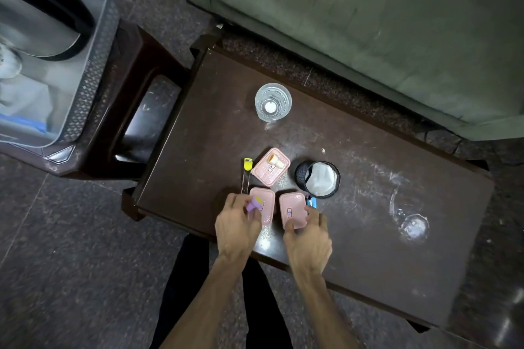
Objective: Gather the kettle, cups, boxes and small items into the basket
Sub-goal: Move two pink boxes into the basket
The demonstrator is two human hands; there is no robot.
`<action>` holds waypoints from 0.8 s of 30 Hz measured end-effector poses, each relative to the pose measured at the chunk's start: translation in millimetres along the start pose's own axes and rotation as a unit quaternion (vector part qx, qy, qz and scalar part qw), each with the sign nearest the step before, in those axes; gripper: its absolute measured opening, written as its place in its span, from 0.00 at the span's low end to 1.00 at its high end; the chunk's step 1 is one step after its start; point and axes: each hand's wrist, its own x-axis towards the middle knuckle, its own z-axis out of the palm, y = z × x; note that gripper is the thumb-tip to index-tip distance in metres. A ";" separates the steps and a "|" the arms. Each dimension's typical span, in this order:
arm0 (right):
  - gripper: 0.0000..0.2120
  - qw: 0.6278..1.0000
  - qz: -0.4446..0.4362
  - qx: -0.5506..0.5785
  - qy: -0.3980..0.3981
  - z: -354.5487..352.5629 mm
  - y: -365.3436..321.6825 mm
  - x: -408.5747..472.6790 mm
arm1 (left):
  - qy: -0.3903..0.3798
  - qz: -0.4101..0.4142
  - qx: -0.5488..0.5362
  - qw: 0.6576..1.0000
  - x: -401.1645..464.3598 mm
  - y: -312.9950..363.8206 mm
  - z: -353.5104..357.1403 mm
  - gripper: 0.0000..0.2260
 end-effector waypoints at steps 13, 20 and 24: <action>0.18 0.998 0.065 0.015 -0.018 2.4 -6.9 8.2 | 0.012 -0.073 -0.066 0.995 29.5 -18.7 -13.7 0.10; 0.07 0.991 0.092 0.098 -0.008 4.3 -7.1 6.8 | -0.089 -0.103 -0.122 0.983 2.3 -26.7 2.4 0.04; 0.07 0.990 0.098 0.105 -0.009 1.0 -4.5 4.0 | -0.108 -0.108 -0.111 0.982 2.2 -30.1 -0.6 0.09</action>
